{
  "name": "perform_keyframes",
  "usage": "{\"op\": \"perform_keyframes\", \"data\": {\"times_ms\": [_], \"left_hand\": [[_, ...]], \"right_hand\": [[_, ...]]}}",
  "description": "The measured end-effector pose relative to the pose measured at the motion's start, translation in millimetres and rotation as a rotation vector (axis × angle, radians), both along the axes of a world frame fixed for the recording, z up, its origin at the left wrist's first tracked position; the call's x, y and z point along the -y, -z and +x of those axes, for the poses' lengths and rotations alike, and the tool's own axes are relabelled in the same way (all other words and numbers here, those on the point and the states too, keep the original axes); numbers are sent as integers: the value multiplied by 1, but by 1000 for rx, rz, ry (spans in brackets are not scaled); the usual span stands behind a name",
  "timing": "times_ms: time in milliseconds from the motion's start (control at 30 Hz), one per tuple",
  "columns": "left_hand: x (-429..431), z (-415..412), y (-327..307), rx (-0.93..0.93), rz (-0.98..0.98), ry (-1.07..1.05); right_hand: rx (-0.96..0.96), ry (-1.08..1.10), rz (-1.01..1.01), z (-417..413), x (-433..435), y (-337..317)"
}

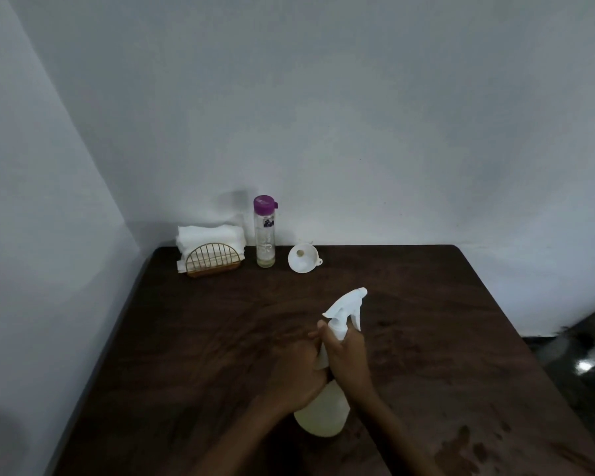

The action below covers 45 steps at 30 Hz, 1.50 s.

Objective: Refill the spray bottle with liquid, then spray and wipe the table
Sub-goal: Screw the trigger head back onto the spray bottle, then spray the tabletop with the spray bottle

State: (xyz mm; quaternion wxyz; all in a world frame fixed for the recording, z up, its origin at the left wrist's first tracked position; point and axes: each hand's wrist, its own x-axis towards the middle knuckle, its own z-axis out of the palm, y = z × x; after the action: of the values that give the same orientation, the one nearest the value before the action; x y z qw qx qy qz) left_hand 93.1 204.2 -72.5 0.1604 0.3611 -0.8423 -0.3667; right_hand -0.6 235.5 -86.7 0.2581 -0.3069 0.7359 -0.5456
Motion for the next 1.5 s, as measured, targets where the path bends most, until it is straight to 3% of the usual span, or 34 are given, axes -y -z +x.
{"op": "perform_keyframes", "data": {"times_ms": [100,200,233,367,467,567,667,767,900,933,1000,1067,1133,1200,1300,1400,1500], "left_hand": [[-11,-2,2,41,-97,-116],[-9,-2,1,142,-135,-106],[-4,0,0,134,-65,-52],[15,15,-3,-143,586,208],[15,26,8,-174,753,242],[2,23,21,-163,835,168],[-10,16,33,-117,775,72],[-16,13,42,-36,650,11],[-24,9,41,138,413,19],[-24,9,43,147,428,52],[-21,13,49,64,634,167],[-20,22,53,19,754,269],[-14,33,61,118,611,243],[-3,48,76,211,344,103],[11,74,92,270,60,-57],[21,92,100,300,-19,-172],[28,103,111,344,-46,-225]], "right_hand": [[-65,12,147,1,2,2],[-18,-40,127,-3,0,1],[8,-73,100,-8,-1,-1],[125,-336,29,-34,-12,-30],[189,-484,-6,-46,-19,-45],[161,-484,48,-51,-17,-51],[239,-365,89,-54,-14,-44],[471,-185,46,-52,-13,-28],[533,-99,-38,-54,-13,-18],[520,-99,-39,-55,-14,-17],[512,-99,13,-59,-16,-16],[502,-154,150,-63,-18,-13],[404,-275,289,-64,-20,-11],[300,-351,371,-62,-21,-10],[263,-321,367,-60,-23,-11],[256,-269,361,-54,-28,-27],[221,-369,417,-64,-30,-10]]}}
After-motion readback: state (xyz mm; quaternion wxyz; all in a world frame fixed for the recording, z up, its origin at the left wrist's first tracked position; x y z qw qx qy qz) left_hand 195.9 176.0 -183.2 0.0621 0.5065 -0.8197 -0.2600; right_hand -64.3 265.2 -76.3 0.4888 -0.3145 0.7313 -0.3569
